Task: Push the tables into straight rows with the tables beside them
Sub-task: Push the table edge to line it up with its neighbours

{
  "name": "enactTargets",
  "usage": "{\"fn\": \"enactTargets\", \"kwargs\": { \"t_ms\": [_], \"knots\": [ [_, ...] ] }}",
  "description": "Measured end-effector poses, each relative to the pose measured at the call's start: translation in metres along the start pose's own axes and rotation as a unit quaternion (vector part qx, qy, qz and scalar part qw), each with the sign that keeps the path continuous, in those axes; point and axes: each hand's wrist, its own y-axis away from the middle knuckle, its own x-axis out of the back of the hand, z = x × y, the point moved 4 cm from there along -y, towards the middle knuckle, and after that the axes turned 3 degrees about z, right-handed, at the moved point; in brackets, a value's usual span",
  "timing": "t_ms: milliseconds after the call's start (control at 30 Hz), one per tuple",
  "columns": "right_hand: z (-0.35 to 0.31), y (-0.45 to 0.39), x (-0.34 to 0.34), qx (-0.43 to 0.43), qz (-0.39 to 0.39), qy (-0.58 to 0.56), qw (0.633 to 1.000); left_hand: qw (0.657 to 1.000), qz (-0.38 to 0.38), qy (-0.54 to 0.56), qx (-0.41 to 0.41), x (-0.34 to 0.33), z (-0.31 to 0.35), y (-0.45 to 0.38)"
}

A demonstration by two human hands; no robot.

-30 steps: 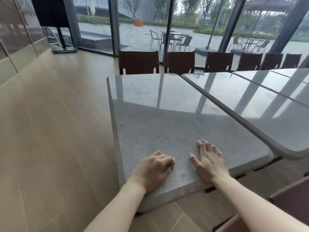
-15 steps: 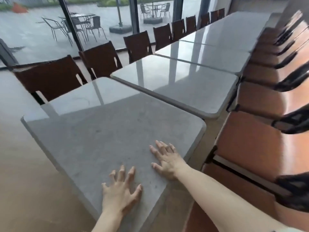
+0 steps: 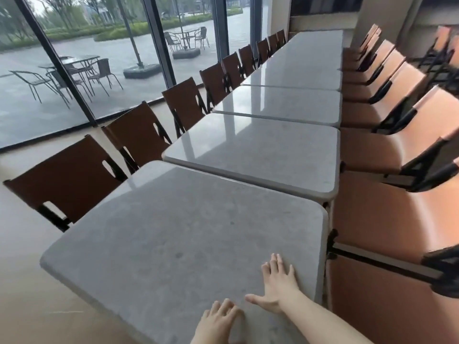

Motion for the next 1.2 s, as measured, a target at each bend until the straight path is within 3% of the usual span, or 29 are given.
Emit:
{"fn": "enactTargets", "kwargs": {
  "t_ms": [100,300,400,567,667,867,1000,1100,1200],
  "knots": [
    [-0.010,-0.003,0.000,-0.068,0.008,-0.042,0.997,0.997,-0.007,-0.002,-0.071,0.005,-0.075,0.000],
    [-0.055,-0.016,-0.014,-0.227,0.040,-0.068,0.971,0.999,0.023,-0.041,0.012,0.027,-0.248,-0.005],
    [-0.084,-0.014,-0.019,-0.265,0.139,-0.109,0.948,0.998,-0.014,-0.025,0.047,0.018,-0.296,0.001],
    [-0.152,0.002,-0.070,-0.245,0.223,-0.174,0.928,0.997,0.005,0.040,0.069,0.012,-0.302,0.006],
    [-0.160,0.016,-0.073,-0.269,0.319,-0.172,0.892,0.997,0.012,0.023,0.067,0.018,-0.293,0.010],
    [-0.186,0.037,-0.090,-0.280,0.378,-0.187,0.862,0.998,0.023,0.039,0.049,0.026,-0.291,0.012],
    [-0.199,0.045,-0.086,-0.272,0.299,-0.182,0.896,0.998,0.044,0.040,0.032,0.024,-0.293,0.011],
    [-0.205,0.050,-0.084,-0.227,0.330,-0.191,0.896,0.997,0.059,0.048,0.024,0.022,-0.292,0.010],
    [-0.211,0.052,-0.086,-0.157,0.412,-0.176,0.880,0.996,0.067,0.052,0.021,0.023,-0.293,0.009]
  ]
}}
